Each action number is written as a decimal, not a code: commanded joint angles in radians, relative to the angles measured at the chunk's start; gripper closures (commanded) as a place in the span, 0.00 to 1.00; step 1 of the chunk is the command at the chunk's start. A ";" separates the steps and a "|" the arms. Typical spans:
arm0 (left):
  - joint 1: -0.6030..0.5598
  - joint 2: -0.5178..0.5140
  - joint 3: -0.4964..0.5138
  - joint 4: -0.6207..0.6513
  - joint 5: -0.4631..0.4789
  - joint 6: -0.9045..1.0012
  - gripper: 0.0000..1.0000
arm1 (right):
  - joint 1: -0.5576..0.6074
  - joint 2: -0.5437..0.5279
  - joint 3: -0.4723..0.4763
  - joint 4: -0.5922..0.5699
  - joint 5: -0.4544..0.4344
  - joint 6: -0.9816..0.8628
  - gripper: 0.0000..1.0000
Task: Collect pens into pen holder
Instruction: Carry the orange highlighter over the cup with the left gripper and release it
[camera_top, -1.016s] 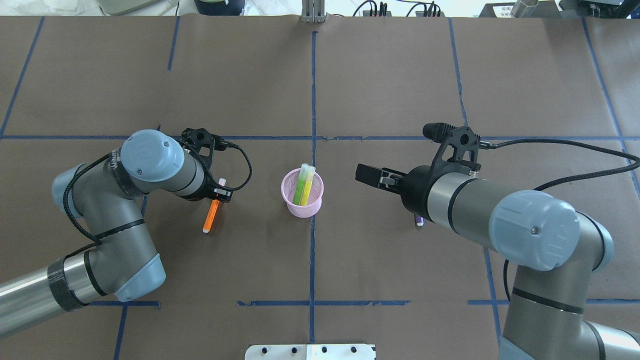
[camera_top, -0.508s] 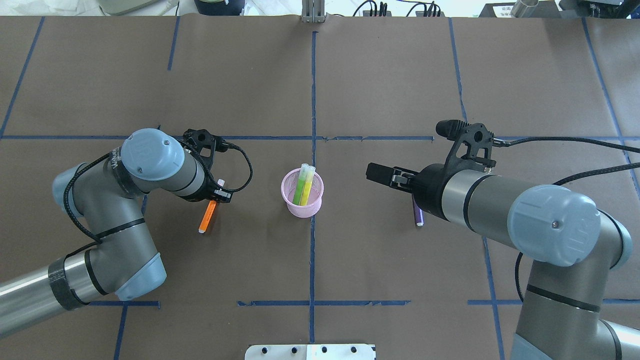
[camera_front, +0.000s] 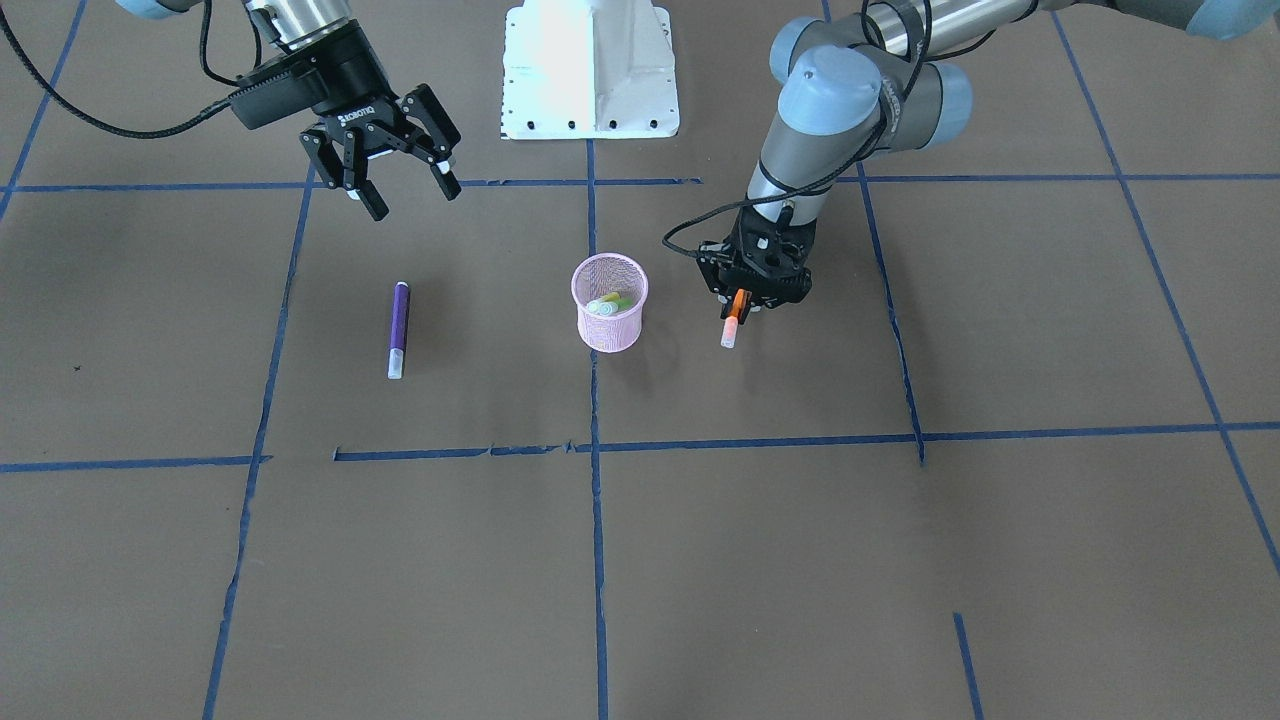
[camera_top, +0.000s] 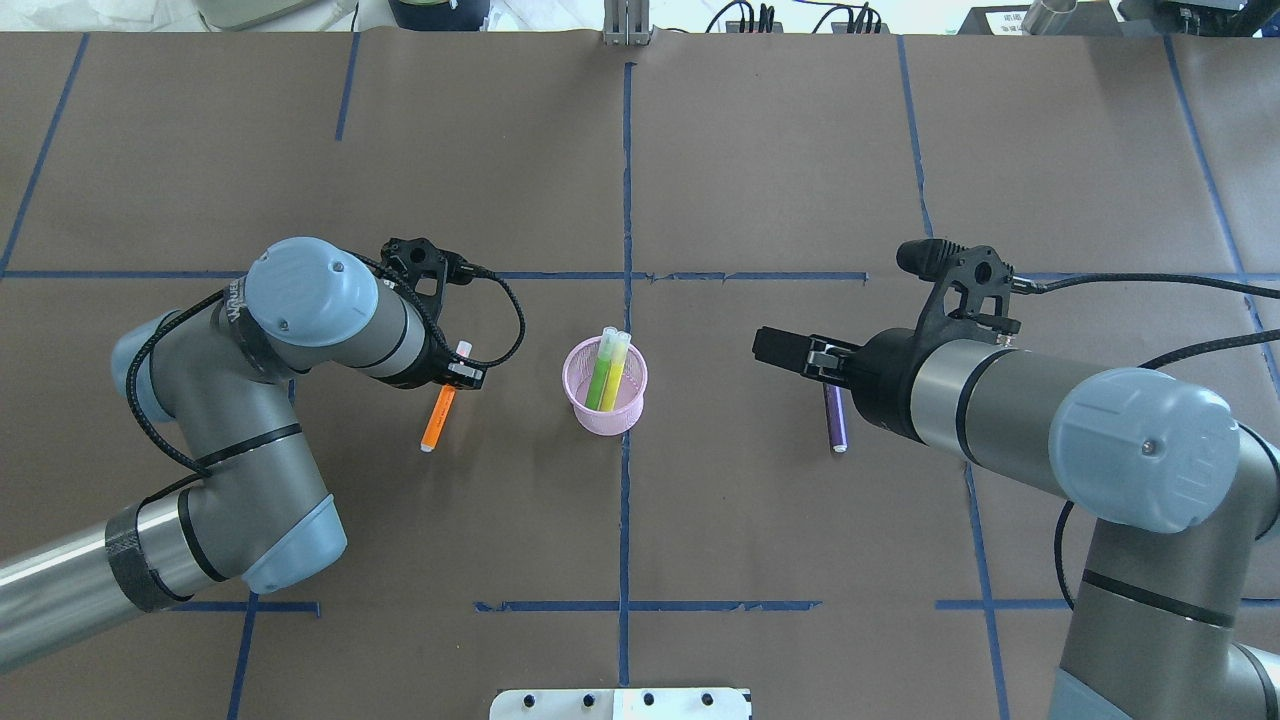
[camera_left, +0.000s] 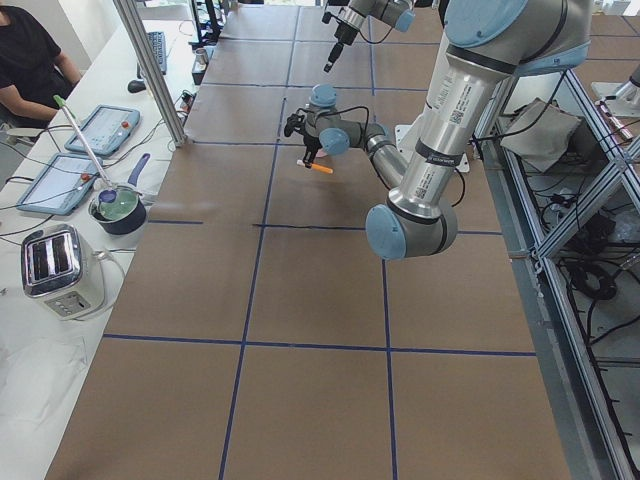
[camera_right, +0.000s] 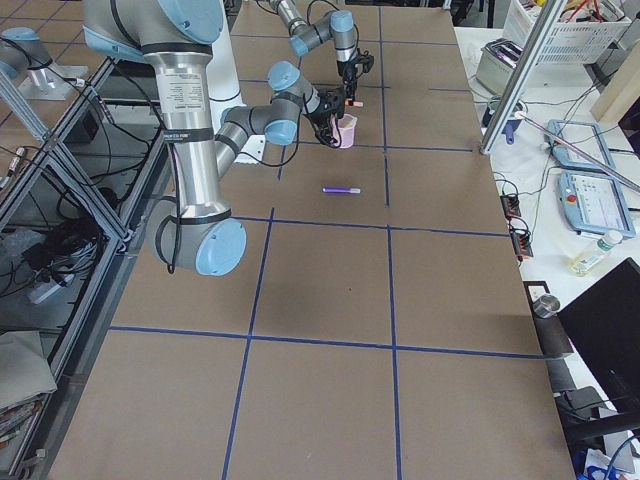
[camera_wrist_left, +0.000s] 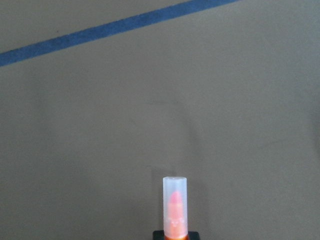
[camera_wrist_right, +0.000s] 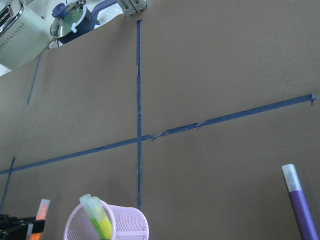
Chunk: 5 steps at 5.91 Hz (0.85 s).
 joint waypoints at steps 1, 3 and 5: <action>0.013 -0.032 -0.013 -0.224 0.182 -0.168 1.00 | 0.013 -0.012 0.004 0.000 0.018 0.000 0.01; 0.099 -0.023 0.007 -0.478 0.379 -0.211 1.00 | 0.016 -0.012 -0.002 -0.001 0.016 0.000 0.01; 0.205 -0.009 0.086 -0.632 0.556 -0.205 0.98 | 0.016 -0.010 -0.019 -0.001 0.015 -0.002 0.01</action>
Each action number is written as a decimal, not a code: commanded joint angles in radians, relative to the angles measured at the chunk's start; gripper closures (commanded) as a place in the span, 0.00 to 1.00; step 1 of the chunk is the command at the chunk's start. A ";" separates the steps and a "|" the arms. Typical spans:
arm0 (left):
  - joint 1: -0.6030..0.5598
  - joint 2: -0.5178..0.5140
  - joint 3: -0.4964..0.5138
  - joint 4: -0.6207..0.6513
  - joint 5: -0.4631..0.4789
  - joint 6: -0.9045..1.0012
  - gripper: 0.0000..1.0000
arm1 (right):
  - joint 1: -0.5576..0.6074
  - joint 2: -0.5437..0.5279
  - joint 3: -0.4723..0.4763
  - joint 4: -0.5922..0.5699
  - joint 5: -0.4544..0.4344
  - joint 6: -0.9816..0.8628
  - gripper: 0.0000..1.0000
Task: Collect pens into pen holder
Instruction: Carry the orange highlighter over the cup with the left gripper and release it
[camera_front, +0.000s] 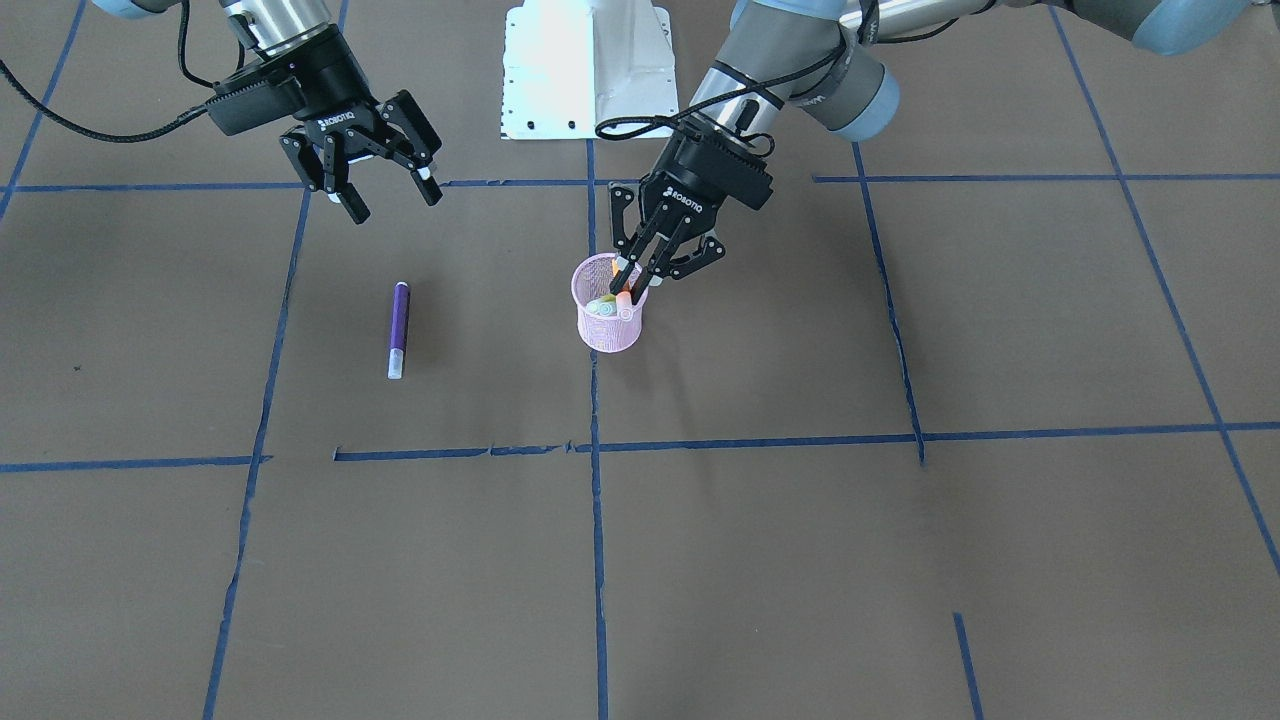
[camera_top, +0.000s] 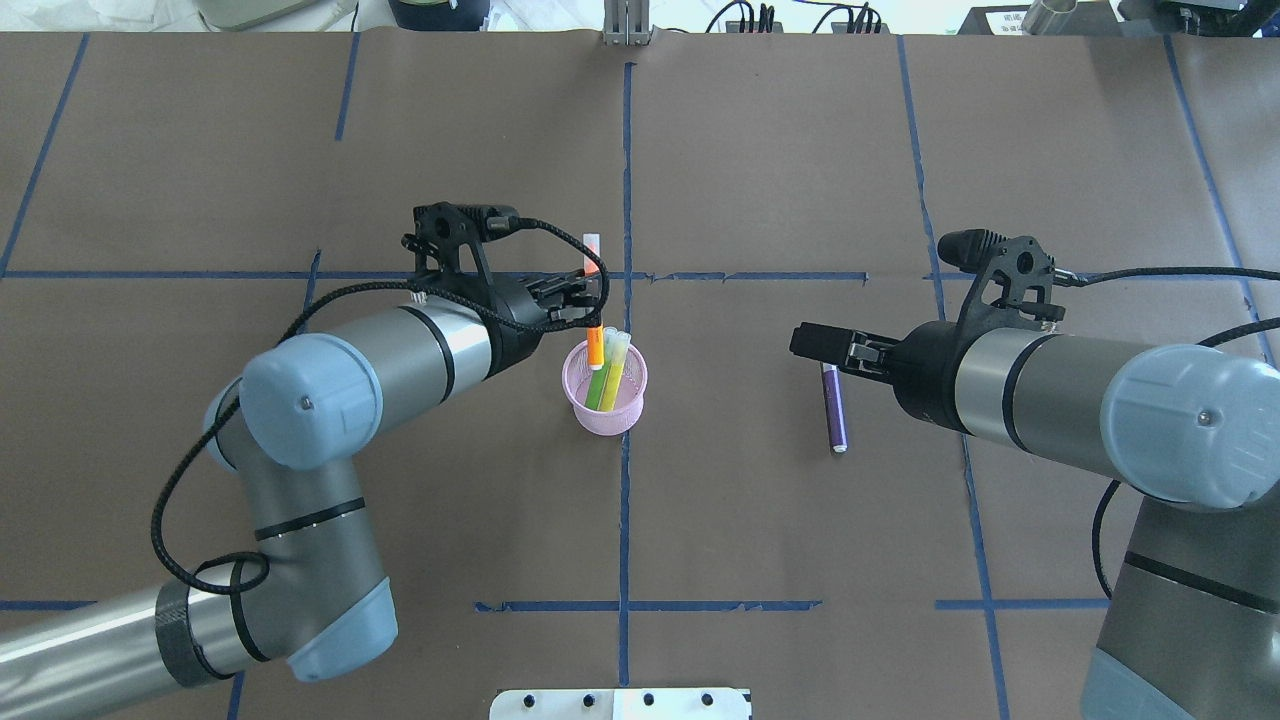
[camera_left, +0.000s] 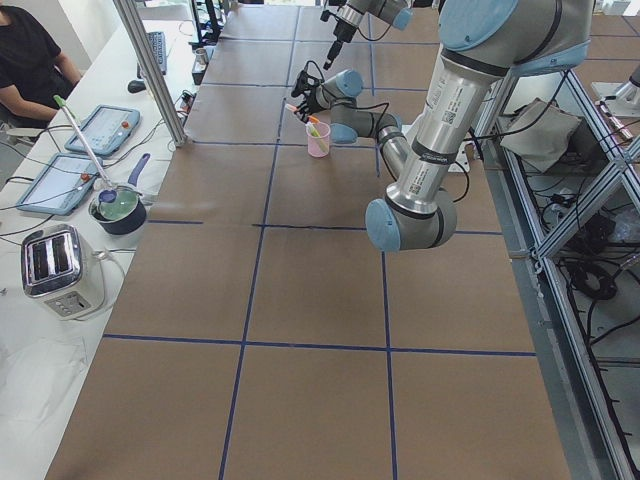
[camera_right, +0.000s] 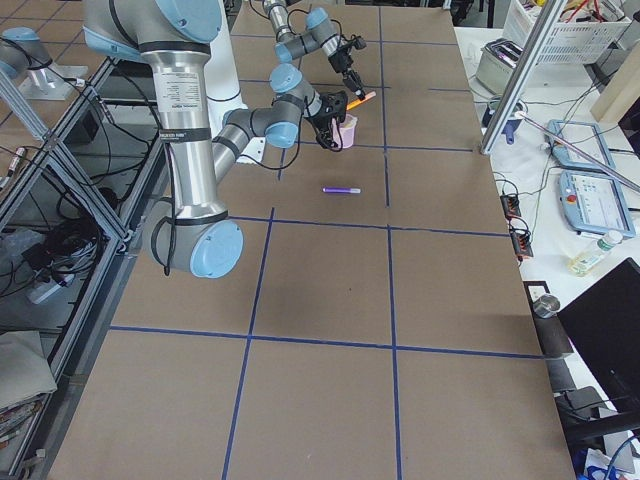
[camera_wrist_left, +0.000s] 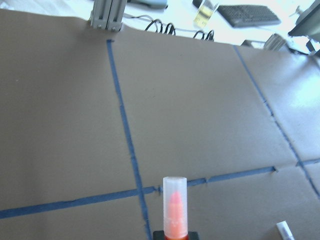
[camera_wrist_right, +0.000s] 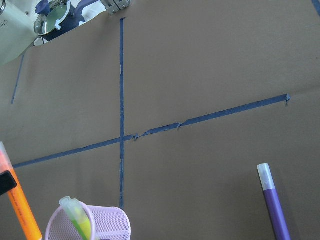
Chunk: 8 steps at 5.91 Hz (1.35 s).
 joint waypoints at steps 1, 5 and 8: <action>0.047 0.006 0.046 -0.075 0.075 0.007 0.95 | 0.002 0.003 -0.015 0.000 0.000 -0.001 0.01; 0.046 0.006 0.049 -0.078 0.079 0.008 0.51 | 0.002 0.001 -0.015 0.000 0.001 -0.001 0.01; 0.040 0.008 0.028 -0.068 0.069 0.110 0.32 | 0.032 0.013 -0.094 -0.008 0.094 -0.044 0.01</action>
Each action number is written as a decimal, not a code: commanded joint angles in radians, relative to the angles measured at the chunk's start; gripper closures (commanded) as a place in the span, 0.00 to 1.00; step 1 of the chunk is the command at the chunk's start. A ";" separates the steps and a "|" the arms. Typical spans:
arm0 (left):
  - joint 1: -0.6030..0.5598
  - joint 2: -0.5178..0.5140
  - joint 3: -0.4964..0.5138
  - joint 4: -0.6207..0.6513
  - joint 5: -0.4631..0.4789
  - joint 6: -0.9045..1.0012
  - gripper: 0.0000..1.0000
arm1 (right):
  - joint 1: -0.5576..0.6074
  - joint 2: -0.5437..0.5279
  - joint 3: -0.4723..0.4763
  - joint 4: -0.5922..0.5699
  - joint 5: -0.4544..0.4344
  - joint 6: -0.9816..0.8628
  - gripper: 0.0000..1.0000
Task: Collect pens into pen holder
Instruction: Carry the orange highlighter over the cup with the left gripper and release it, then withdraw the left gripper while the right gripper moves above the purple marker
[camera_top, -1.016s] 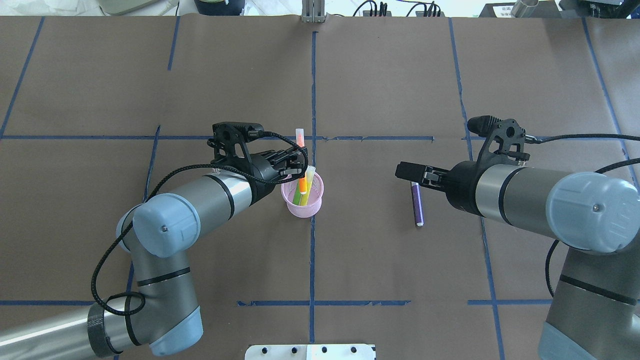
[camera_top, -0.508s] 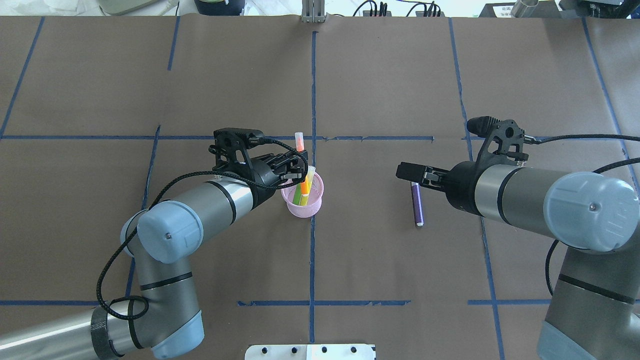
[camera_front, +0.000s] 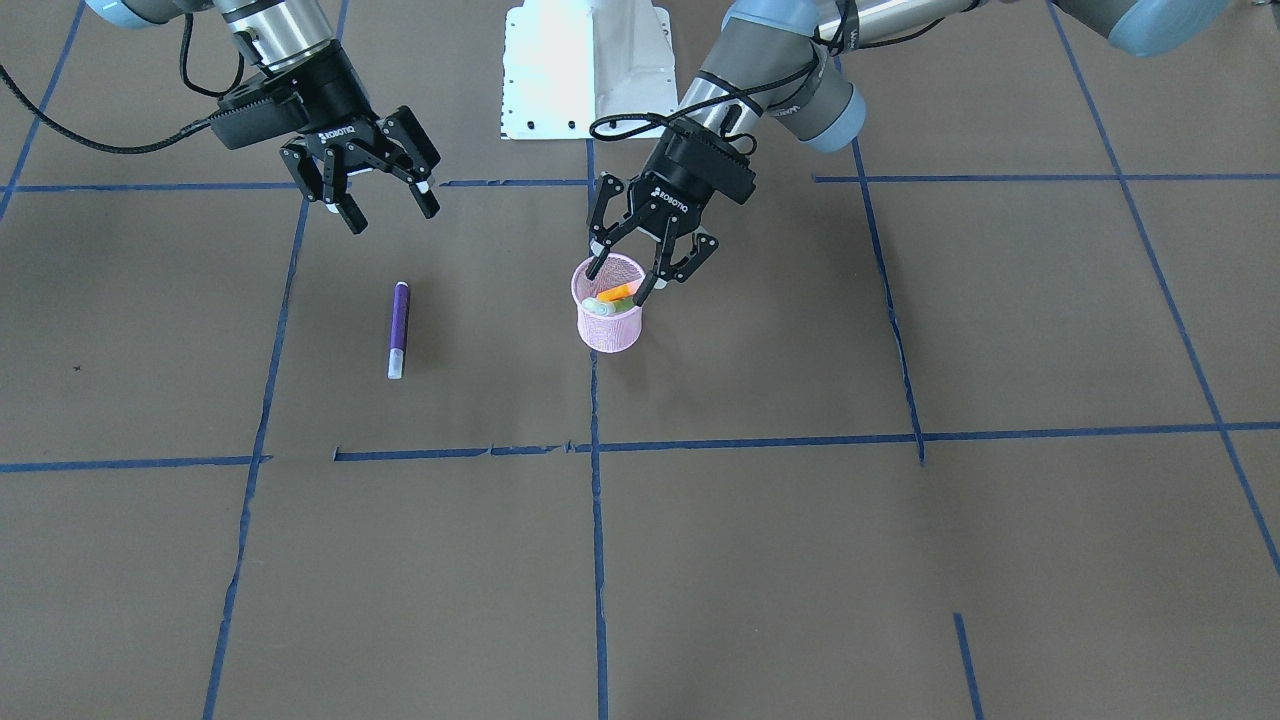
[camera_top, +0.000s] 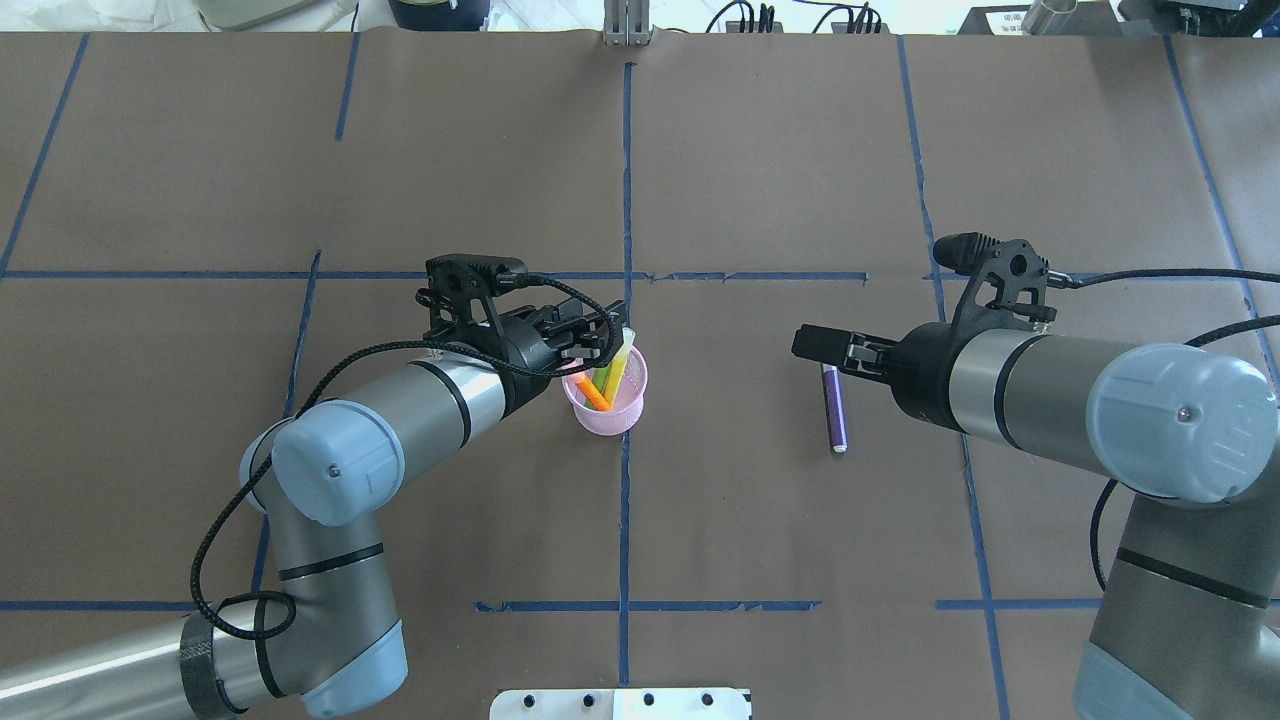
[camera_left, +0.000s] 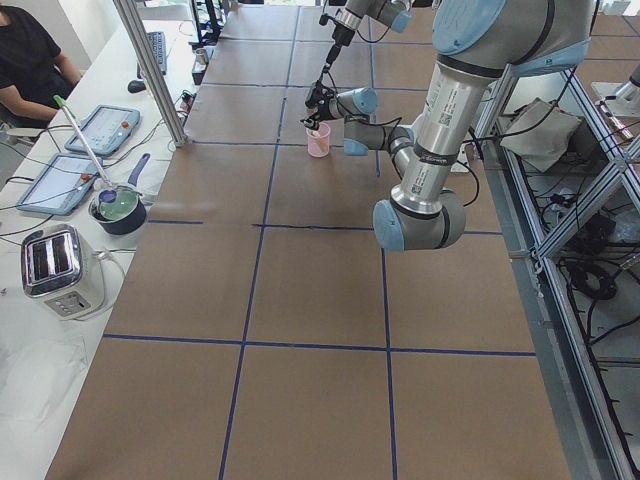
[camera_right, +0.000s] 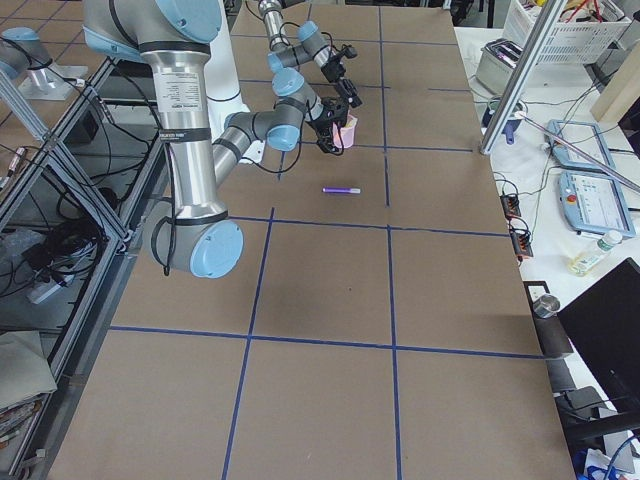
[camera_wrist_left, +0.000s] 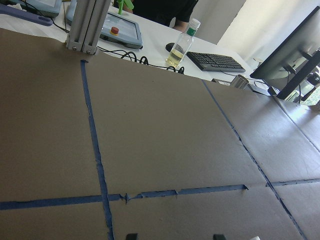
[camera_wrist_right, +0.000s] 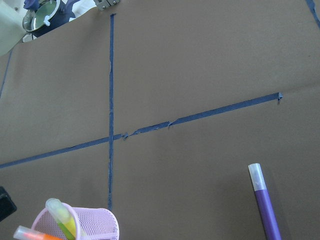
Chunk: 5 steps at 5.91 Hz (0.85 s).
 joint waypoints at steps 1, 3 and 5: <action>-0.004 0.045 -0.010 0.015 -0.015 0.110 0.32 | 0.068 0.027 -0.135 -0.014 0.204 -0.095 0.01; -0.133 0.164 -0.057 0.061 -0.253 0.129 0.32 | 0.099 0.173 -0.268 -0.207 0.293 -0.183 0.01; -0.276 0.293 -0.082 0.081 -0.475 0.205 0.32 | 0.114 0.263 -0.397 -0.359 0.322 -0.371 0.01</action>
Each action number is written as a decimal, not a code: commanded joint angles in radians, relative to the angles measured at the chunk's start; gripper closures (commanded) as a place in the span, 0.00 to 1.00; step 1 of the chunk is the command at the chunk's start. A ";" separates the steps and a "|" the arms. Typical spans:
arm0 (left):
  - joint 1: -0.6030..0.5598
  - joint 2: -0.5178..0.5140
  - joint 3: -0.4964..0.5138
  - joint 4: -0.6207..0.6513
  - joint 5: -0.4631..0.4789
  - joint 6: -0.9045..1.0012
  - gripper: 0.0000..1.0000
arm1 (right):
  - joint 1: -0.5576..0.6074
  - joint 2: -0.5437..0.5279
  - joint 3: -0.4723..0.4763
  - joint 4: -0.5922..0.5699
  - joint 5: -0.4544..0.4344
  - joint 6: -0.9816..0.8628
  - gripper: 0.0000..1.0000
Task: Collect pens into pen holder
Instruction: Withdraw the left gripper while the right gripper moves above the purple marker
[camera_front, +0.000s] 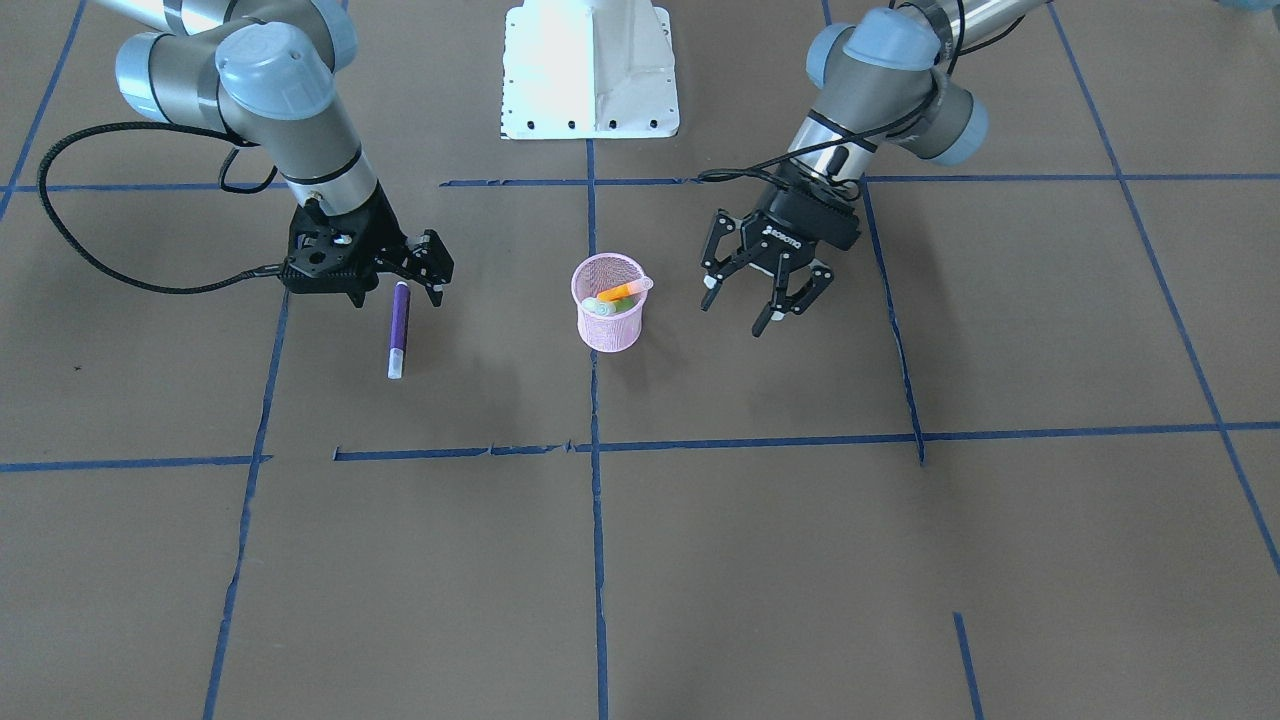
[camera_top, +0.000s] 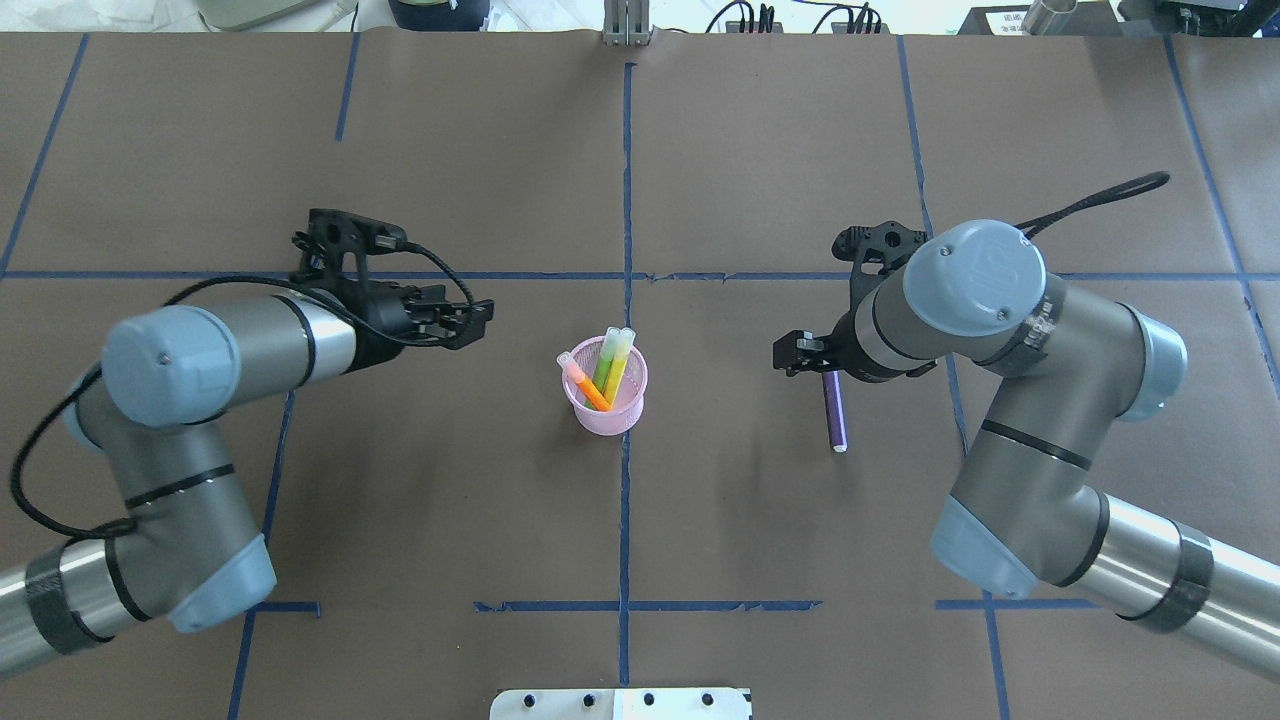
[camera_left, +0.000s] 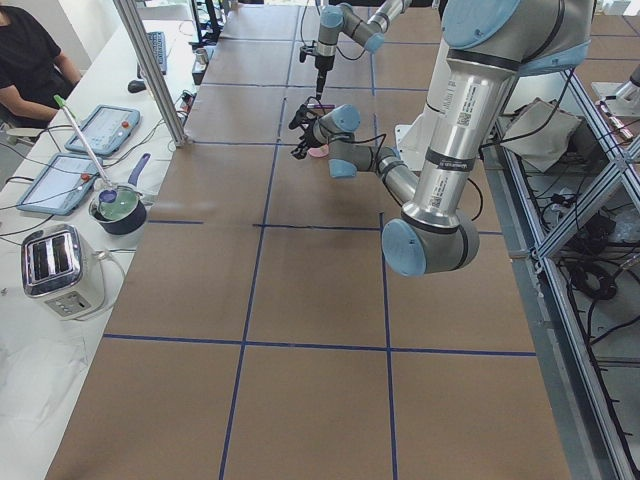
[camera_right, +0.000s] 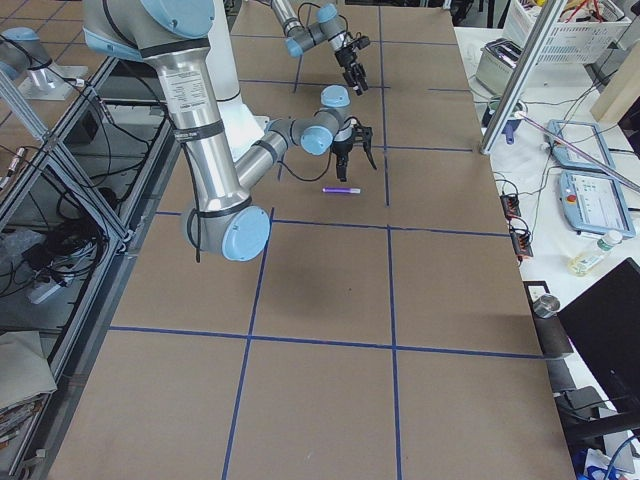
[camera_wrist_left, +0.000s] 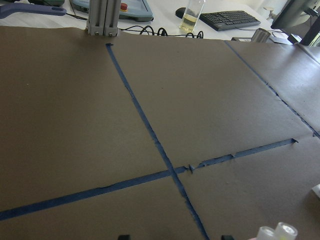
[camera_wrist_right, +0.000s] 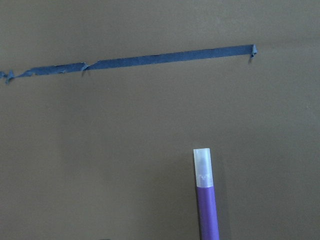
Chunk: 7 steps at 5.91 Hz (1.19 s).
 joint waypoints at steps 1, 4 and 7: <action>-0.101 0.131 -0.008 0.008 -0.187 0.116 0.32 | 0.056 0.079 -0.159 -0.044 0.155 -0.125 0.01; -0.132 0.220 -0.022 0.003 -0.216 0.214 0.32 | 0.120 0.097 -0.227 -0.058 0.358 -0.169 0.02; -0.134 0.223 -0.053 0.005 -0.235 0.214 0.32 | 0.088 0.106 -0.257 -0.057 0.360 -0.173 0.07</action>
